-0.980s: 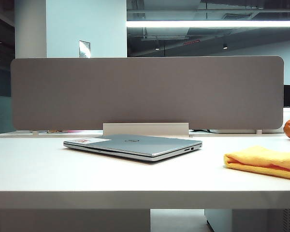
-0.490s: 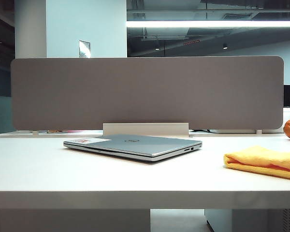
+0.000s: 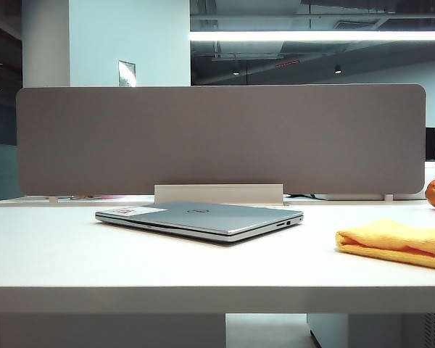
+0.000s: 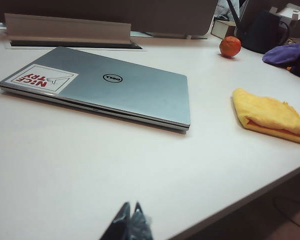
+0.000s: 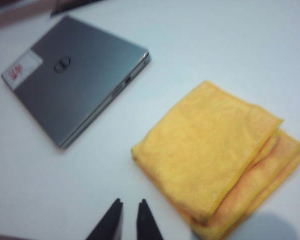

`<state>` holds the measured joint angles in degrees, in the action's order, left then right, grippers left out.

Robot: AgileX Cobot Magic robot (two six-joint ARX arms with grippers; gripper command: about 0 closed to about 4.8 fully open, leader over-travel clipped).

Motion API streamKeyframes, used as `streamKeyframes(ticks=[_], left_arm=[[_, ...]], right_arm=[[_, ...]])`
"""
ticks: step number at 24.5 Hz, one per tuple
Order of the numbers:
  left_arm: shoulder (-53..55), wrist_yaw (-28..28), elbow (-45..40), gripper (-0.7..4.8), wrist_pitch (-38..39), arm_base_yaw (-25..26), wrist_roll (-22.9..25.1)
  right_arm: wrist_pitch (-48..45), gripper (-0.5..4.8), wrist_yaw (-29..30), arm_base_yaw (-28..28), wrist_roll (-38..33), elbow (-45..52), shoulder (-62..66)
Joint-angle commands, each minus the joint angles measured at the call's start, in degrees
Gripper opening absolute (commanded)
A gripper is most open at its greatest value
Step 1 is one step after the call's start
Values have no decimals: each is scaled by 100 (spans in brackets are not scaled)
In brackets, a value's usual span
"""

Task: Pick up the yellow rag and put it over the laptop.

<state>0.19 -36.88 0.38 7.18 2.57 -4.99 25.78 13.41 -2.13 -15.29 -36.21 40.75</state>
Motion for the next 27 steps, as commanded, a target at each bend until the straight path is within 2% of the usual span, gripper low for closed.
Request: streamKeyframes(ticks=[1,10,12,15,17,18,22,24,25,27], left_arm=[[4,-22,9,-6,85,0,-15],[4,-20,9,-6,83,0,-15],[4,-17,9,-6,85,0,-13],[4,-13,9,-6,83,-2,-15],[4,24,9,-6,83,0,-15],[4,24,9,-6,83,0,-15],[4,24,9,-6,83,0,-15],[4,24,9,-6,83,-2,-15],[4,26,9,-6,83,0,-15],[4,26,9,-6,83,0,-15]], right_arm=[[-26,55,350,0,461,-470,761],[166,57,313,-44,1397,-1121,1978],[160,79,308,-96,1561,-1220,2210],[192,146,282,-260,1709,-1344,2562],[243,205,282,-378,1711,-1416,2776],[284,252,280,-503,1738,-1478,2986],[339,309,149,-741,1899,-1561,3377],[404,355,-68,-872,2000,-1620,3565],[452,406,-293,-964,2057,-1659,3768],[450,410,-393,-1054,2135,-1659,3919]])
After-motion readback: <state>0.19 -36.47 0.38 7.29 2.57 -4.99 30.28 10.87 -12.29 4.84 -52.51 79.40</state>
